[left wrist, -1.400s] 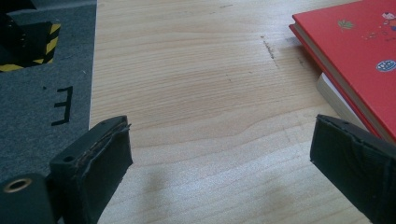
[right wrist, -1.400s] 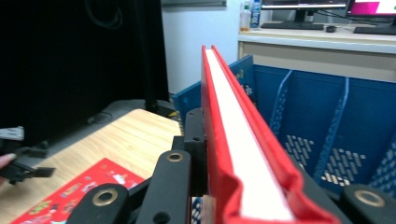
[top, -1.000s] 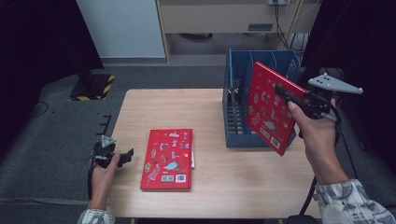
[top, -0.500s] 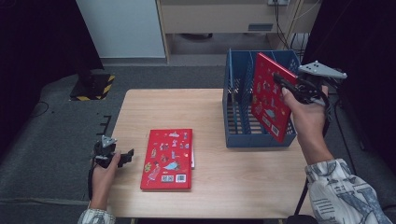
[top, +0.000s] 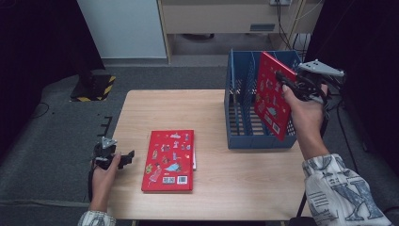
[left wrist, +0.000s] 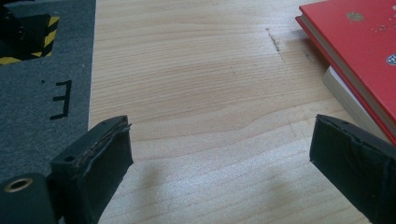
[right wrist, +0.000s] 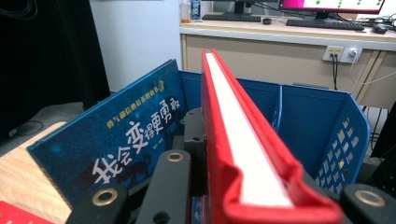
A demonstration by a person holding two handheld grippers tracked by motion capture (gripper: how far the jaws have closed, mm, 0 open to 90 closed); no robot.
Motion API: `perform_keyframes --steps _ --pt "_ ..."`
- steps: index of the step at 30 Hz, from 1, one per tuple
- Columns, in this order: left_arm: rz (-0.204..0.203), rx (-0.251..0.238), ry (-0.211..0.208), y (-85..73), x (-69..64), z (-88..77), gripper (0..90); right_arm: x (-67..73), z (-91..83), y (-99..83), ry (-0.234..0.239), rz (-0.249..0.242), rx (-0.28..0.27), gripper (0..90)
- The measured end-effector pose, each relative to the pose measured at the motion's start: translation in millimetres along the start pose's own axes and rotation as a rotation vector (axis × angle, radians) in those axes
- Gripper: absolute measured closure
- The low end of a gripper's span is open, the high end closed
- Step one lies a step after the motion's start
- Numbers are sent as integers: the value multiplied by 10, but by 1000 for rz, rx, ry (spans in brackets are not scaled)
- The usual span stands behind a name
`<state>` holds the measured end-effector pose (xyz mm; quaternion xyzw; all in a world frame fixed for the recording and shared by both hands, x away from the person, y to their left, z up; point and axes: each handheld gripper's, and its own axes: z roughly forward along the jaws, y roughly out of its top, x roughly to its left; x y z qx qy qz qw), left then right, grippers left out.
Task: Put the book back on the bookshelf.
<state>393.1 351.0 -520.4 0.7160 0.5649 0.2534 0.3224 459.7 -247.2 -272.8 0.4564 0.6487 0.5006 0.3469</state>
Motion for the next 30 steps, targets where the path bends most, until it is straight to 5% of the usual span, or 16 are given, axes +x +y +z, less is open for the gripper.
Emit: perform_keyframes --steps 30 --pt "-31 0 -7 -16 36 4 59 -150 435 19 -61 45 19 792"
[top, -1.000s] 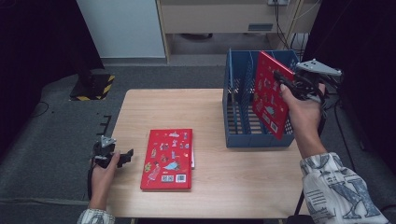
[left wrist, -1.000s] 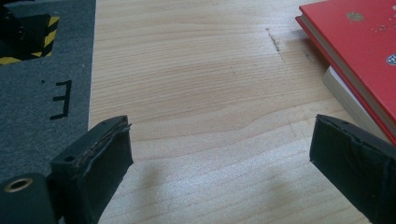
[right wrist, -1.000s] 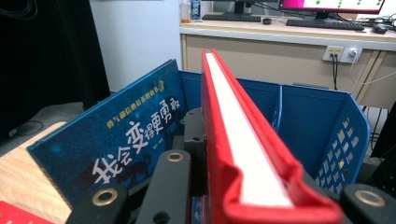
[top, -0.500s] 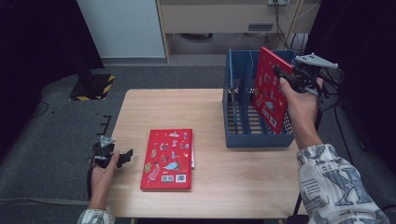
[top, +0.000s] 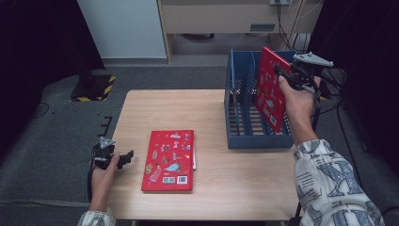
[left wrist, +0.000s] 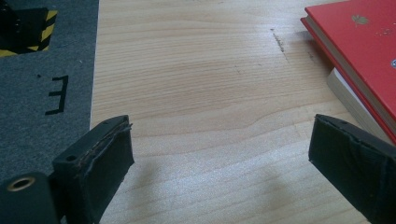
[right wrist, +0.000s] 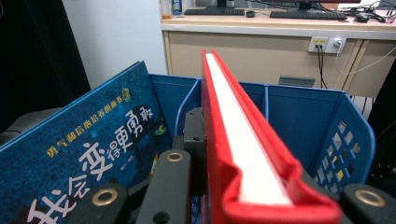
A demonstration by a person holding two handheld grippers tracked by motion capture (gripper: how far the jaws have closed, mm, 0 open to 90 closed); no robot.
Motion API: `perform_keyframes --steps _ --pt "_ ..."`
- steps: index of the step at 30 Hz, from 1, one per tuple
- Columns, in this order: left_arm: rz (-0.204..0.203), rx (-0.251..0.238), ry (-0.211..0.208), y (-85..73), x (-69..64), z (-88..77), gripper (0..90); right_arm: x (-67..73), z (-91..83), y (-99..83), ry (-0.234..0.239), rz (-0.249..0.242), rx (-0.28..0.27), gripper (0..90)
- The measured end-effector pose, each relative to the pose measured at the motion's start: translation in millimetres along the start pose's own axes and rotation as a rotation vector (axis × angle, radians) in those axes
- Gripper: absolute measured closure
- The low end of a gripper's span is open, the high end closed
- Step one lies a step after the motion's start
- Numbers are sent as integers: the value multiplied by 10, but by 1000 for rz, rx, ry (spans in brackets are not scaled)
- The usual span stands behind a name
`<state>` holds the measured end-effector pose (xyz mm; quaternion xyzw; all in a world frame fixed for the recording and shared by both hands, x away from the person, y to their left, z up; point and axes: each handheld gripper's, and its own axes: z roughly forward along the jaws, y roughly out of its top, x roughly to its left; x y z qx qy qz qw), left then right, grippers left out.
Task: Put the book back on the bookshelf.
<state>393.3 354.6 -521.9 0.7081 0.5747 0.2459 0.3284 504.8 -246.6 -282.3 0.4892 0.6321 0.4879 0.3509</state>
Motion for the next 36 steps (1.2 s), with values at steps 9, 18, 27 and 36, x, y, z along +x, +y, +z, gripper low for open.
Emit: perform_keyframes --steps 9,18,27,36 --pt "-5 -5 -1 3 11 -5 61 19 169 -48 -15 -2 9 792" --pt "-8 -7 0 3 18 -3 62 47 294 -95 -23 2 9 792" --pt "-11 -13 1 5 21 -6 62 63 376 -184 -29 13 5 792" --pt "-10 -14 1 7 18 -6 63 83 454 -305 -29 9 18 792"
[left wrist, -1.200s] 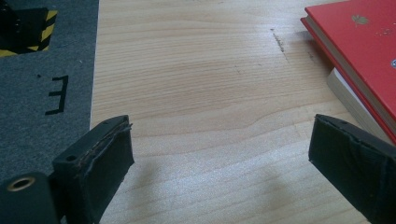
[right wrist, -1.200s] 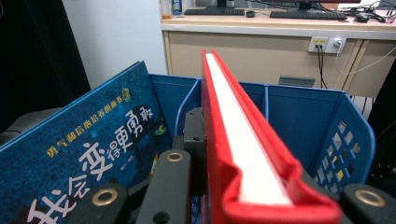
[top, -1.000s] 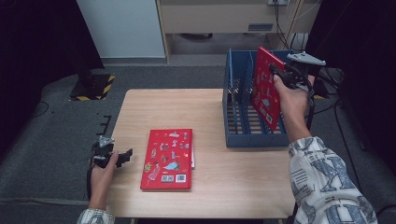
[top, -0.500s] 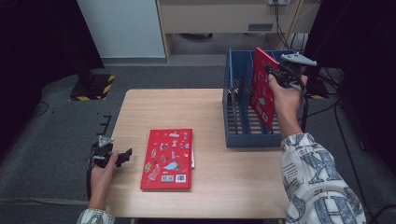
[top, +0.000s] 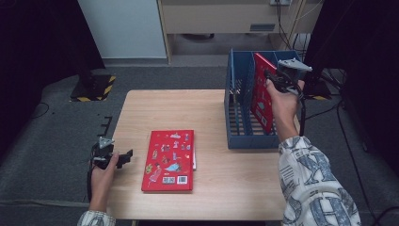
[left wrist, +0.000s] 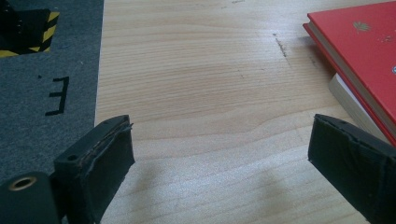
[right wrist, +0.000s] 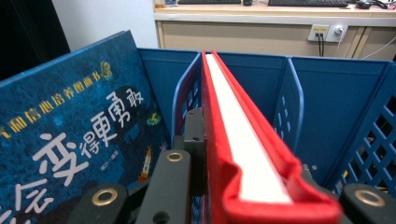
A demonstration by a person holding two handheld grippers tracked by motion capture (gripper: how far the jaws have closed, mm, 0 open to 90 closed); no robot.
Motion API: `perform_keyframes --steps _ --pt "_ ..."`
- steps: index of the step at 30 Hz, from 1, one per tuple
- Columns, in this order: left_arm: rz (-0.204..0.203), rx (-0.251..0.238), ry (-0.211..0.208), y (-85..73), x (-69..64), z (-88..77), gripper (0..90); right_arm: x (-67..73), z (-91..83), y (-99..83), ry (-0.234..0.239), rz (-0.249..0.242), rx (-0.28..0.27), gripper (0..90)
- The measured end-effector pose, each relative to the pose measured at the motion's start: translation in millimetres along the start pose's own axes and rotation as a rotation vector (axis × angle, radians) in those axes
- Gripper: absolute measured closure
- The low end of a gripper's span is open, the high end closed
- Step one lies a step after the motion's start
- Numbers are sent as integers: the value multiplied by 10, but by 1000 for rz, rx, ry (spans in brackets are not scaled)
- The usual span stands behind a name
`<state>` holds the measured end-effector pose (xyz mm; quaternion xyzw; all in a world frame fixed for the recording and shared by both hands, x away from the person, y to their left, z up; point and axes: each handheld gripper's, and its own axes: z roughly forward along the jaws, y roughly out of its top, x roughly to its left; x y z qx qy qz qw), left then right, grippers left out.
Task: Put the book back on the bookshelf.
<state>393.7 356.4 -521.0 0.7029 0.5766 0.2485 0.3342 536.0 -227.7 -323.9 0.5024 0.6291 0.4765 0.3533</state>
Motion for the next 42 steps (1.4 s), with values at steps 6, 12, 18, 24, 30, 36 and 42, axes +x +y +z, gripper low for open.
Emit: perform_keyframes --steps 6,12,18,24,30,36,42 --pt "-1 -1 1 3 1 -2 63 -35 40 -64 4 19 1 792" --pt "2 1 -1 3 -1 1 63 -19 70 -108 3 19 -9 792" --pt "-4 -6 -3 6 15 -8 63 4 106 -212 -2 15 -22 792" --pt "-13 -6 3 3 42 -19 63 21 121 -279 -3 2 -42 792" --pt "-8 -5 -1 5 25 -11 63 18 148 -364 -2 1 -51 792" --pt "-7 -4 0 5 24 -7 63 34 163 -432 0 12 -47 791" --pt "-5 -4 1 5 20 -9 63 69 87 -410 -21 -8 16 786"
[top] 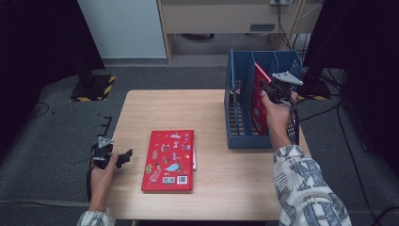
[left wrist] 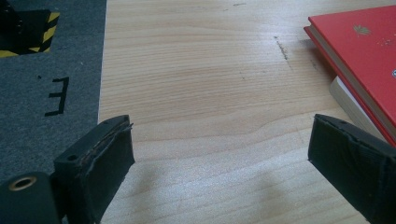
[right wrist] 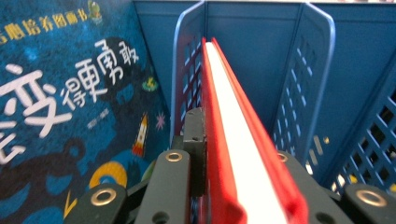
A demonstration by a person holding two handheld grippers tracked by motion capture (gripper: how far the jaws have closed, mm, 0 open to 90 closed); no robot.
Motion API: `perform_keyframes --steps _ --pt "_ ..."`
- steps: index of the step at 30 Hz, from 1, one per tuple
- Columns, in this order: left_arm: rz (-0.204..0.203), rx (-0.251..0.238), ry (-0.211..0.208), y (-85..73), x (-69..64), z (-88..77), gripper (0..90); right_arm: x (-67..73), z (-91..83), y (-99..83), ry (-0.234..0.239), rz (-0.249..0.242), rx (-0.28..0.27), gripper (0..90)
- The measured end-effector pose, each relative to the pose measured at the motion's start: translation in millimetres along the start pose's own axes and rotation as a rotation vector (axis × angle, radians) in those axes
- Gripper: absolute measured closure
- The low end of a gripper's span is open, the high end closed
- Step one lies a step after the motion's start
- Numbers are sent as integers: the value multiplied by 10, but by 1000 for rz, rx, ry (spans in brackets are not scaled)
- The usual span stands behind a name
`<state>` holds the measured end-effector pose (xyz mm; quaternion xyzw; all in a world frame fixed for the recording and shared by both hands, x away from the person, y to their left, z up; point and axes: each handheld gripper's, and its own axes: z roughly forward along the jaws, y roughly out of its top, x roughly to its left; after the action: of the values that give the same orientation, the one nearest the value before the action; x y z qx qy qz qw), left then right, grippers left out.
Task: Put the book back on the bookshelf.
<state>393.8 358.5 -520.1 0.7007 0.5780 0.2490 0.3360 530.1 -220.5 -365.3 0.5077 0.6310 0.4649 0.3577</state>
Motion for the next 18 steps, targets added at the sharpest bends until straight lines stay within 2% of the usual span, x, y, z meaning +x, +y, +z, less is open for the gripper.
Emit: perform_keyframes --steps 12,18 --pt "2 3 1 0 -8 0 63 69 -129 -47 -3 -46 62 777" --pt "1 2 3 0 -5 -1 64 70 -156 -70 3 -60 72 772"
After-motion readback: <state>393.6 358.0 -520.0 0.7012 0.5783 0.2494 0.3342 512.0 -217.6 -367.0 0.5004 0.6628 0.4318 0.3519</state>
